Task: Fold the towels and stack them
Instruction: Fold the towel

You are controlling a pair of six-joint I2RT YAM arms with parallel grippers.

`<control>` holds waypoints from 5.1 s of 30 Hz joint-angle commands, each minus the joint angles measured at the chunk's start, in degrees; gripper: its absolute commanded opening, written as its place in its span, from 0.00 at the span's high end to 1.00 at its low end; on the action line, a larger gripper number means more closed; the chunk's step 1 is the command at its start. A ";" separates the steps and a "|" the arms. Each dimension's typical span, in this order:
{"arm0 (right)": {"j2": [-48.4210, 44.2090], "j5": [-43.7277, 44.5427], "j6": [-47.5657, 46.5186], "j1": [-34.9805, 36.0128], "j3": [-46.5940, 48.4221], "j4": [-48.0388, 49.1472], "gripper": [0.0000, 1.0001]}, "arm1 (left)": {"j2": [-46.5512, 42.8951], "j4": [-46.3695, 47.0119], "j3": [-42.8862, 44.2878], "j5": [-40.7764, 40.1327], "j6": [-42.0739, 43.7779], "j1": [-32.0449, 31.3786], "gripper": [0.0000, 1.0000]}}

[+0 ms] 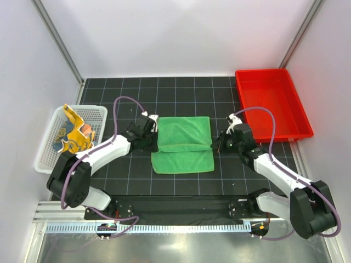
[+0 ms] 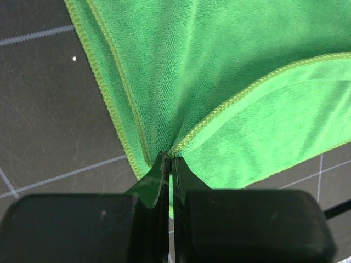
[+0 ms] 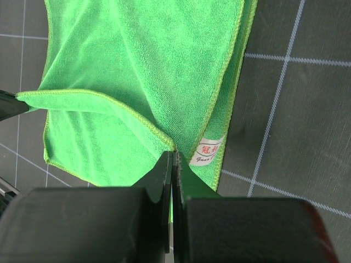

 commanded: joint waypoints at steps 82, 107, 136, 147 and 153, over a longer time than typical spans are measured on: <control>-3.76 -1.57 7.19 3.65 0.25 -9.74 0.70 | -12.05 -5.66 -4.58 -8.67 -14.46 -13.24 0.60; -3.76 4.92 4.66 3.92 6.71 -14.76 0.57 | -6.15 -11.80 6.92 -10.69 -11.84 -0.80 0.54; 49.08 -16.08 -6.44 -9.80 45.87 -14.40 0.57 | 32.70 -0.72 31.71 20.26 -1.36 18.58 0.83; 55.22 -10.37 -6.70 -11.38 55.17 -12.54 0.99 | 39.99 -2.13 40.85 22.98 -2.33 23.41 1.00; 62.17 -11.07 -8.55 -11.38 67.56 -15.45 0.99 | 46.50 -3.18 49.73 26.41 -4.08 25.08 1.00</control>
